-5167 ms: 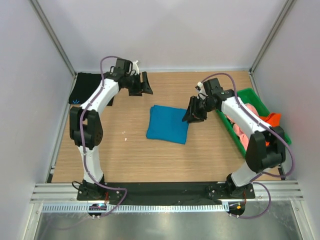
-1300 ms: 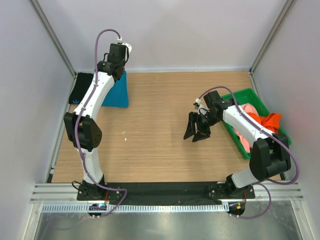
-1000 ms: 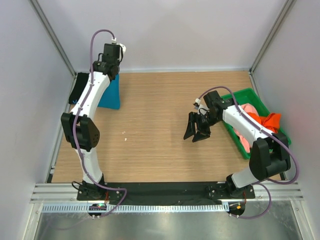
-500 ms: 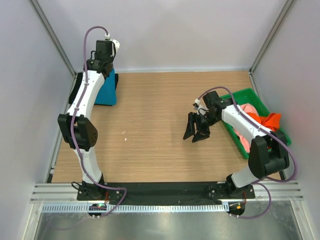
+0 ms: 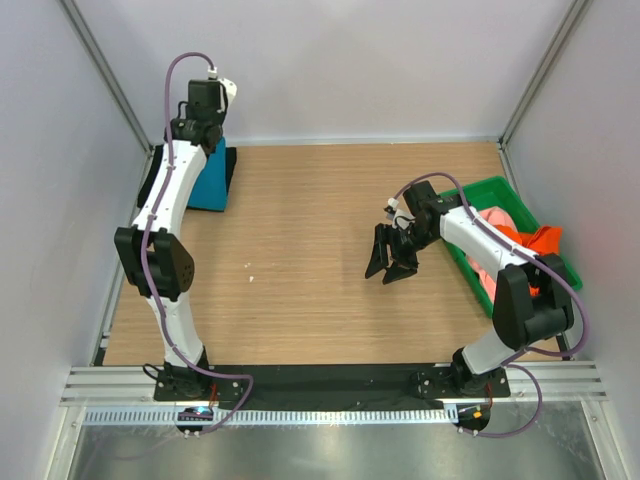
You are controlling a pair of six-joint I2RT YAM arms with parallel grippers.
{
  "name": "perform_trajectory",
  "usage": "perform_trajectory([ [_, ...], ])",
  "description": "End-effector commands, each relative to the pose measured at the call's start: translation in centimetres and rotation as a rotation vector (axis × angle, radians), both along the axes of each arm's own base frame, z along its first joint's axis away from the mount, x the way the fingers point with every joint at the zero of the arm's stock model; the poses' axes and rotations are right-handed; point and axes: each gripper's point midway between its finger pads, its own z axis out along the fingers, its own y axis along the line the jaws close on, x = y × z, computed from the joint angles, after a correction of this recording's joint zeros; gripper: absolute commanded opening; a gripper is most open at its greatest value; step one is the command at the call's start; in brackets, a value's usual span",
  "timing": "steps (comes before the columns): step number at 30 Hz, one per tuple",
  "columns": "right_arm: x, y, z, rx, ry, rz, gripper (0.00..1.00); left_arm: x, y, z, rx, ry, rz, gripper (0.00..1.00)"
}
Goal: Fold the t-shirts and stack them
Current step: Neatly place the folded tshirt to the corner
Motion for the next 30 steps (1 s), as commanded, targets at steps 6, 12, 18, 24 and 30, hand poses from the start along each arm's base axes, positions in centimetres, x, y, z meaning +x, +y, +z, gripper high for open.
perform_trajectory([
  [6,0.9,0.5,0.9,0.023,-0.035,-0.002,0.61,0.7,0.9,2.4,0.007,-0.094,-0.025,0.00],
  [12,0.7,0.5,0.6,0.018,-0.025,-0.006,0.61,1.7,1.6,2.1,0.018,-0.097,-0.026,0.00],
  [18,1.0,0.6,0.4,0.021,-0.017,-0.009,0.61,2.8,1.6,1.7,0.011,-0.100,-0.048,0.00],
  [24,0.9,0.7,0.0,0.019,0.000,-0.007,0.61,4.2,1.6,1.6,-0.007,-0.122,-0.063,0.00],
  [30,0.9,0.6,-0.5,0.014,0.010,-0.006,0.61,5.2,1.7,0.4,-0.027,-0.114,-0.064,0.00],
])
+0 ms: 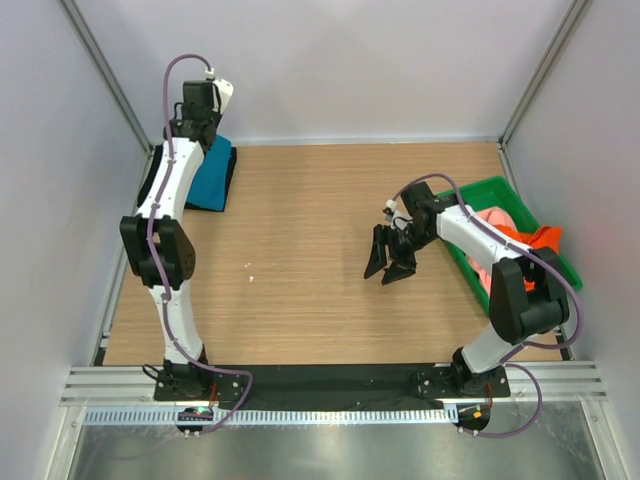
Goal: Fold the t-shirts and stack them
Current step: Neatly place the folded tshirt to the corner
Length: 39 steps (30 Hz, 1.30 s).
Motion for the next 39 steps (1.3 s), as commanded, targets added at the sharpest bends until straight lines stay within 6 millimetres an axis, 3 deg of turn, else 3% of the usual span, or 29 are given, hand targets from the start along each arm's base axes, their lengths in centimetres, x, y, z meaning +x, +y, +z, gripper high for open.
perform_trajectory([
  [1,0.6,0.5,0.4,0.018,-0.013,0.001,0.61,1.5,0.4,3.2,-0.008,-0.108,-0.008,0.00],
  [22,1.0,0.5,-0.8,-0.006,0.026,0.000,0.61,4.9,1.8,-0.3,-0.043,-0.119,0.016,0.00],
  [34,2.2,0.9,-1.9,-0.023,0.063,-0.032,0.61,6.7,4.9,-5.5,-0.037,-0.110,0.108,0.00],
  [38,2.8,1.0,-2.5,-0.032,0.079,-0.050,0.61,7.2,8.1,-7.6,-0.012,-0.106,0.176,0.00],
  [39,2.9,1.1,-2.6,-0.034,0.084,-0.055,0.61,7.5,8.3,-9.0,-0.008,-0.090,0.186,0.00],
])
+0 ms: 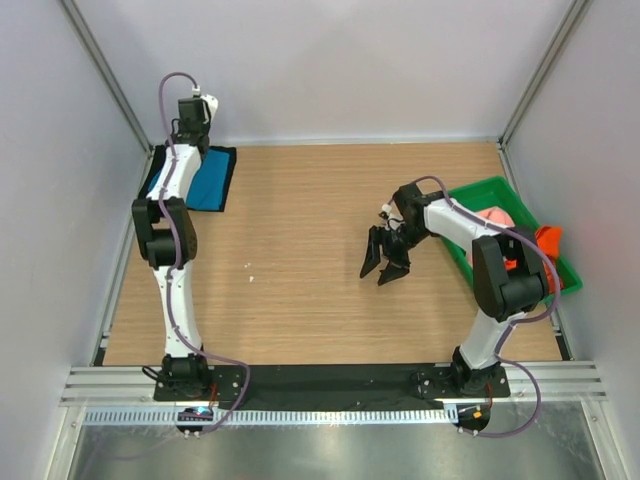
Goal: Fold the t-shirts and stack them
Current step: Neatly place the folded tshirt to the corner
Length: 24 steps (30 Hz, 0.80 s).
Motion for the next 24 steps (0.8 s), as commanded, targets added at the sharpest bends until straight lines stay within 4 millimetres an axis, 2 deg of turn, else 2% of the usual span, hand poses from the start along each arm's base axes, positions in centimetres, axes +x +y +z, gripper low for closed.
perform_trajectory([
  [1,1.7,0.6,0.4,0.000,-0.026,-0.026,0.61,1.6,3.0,-0.3,0.017,-0.083,0.085,0.00],
  [3,1.9,0.7,-0.1,-0.009,-0.006,-0.037,0.61,1.8,4.0,-1.1,0.020,-0.082,0.113,0.00],
  [4,2.0,0.8,-0.2,-0.010,0.000,-0.042,0.61,2.0,4.5,-2.3,0.026,-0.073,0.134,0.00],
  [6,2.4,0.9,-0.5,-0.017,0.013,-0.053,0.61,2.0,6.0,-2.8,0.035,-0.081,0.189,0.04],
  [7,2.6,0.9,-0.5,-0.019,0.013,-0.058,0.61,2.1,6.4,-4.2,0.035,-0.068,0.202,0.09],
  [8,2.7,0.9,-0.6,-0.023,0.015,-0.061,0.61,2.3,6.8,-4.4,0.031,-0.083,0.218,0.31],
  [10,3.0,1.1,-0.7,-0.025,0.024,-0.070,0.61,2.4,8.0,-4.1,0.046,-0.113,0.278,0.40],
  [11,3.0,1.0,-0.8,-0.031,0.031,-0.071,0.61,2.6,8.4,-4.5,0.044,-0.127,0.301,0.54],
  [13,3.4,1.1,-0.7,-0.036,0.028,-0.073,0.61,2.6,9.4,-3.3,0.065,-0.173,0.365,0.72],
  [14,3.3,1.1,-0.6,-0.039,0.034,-0.074,0.61,2.5,9.8,-2.8,0.068,-0.200,0.398,0.84],
  [17,3.6,1.2,0.0,-0.039,0.023,-0.071,0.61,2.0,10.4,-0.2,0.076,-0.260,0.464,0.96],
  [18,3.7,1.2,0.3,-0.037,0.018,-0.072,0.61,1.7,10.4,1.4,0.059,-0.294,0.477,0.99],
  [20,3.7,1.4,0.9,-0.032,0.003,-0.065,0.61,1.7,9.8,3.2,0.023,-0.322,0.458,1.00],
  [21,3.7,1.4,1.1,-0.029,-0.005,-0.063,0.61,1.2,9.6,5.1,-0.016,-0.351,0.460,1.00],
  [23,3.7,1.5,1.7,-0.019,-0.024,-0.057,0.61,1.2,8.5,6.6,-0.085,-0.370,0.416,1.00],
  [24,3.7,1.4,2.3,-0.012,-0.040,-0.054,0.62,0.9,7.1,8.6,-0.163,-0.386,0.362,1.00],
])
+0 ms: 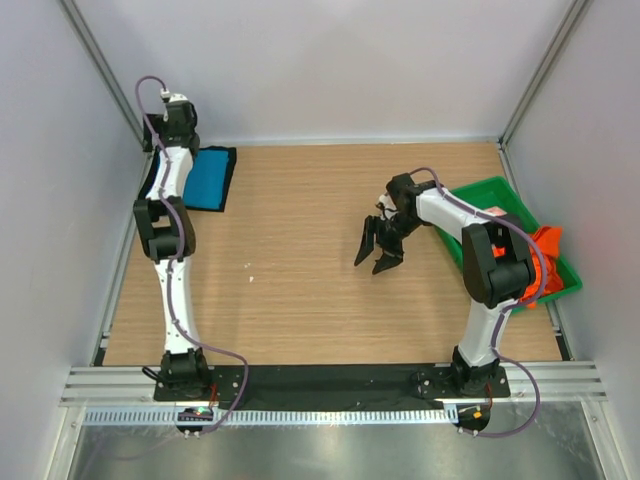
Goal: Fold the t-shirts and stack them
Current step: Neatly place the folded tshirt to the corner
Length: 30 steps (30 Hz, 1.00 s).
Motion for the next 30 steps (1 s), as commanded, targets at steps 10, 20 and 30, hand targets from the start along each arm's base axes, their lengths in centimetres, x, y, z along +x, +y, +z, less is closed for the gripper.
perform_trajectory([
  [10,-0.6,-0.4,4.7,0.028,-0.178,0.050,0.62,-9.9,-11.0,14.5,-0.596,-0.287,-0.284,1.00],
  [20,-1.5,-0.1,6.5,0.098,-0.264,0.042,0.63,-12.7,-8.6,15.7,-0.957,-0.340,-0.469,0.15],
  [30,-1.8,-0.2,4.7,0.080,-0.195,0.038,0.63,-5.4,-7.1,5.9,-1.083,-0.305,-0.488,0.00],
])
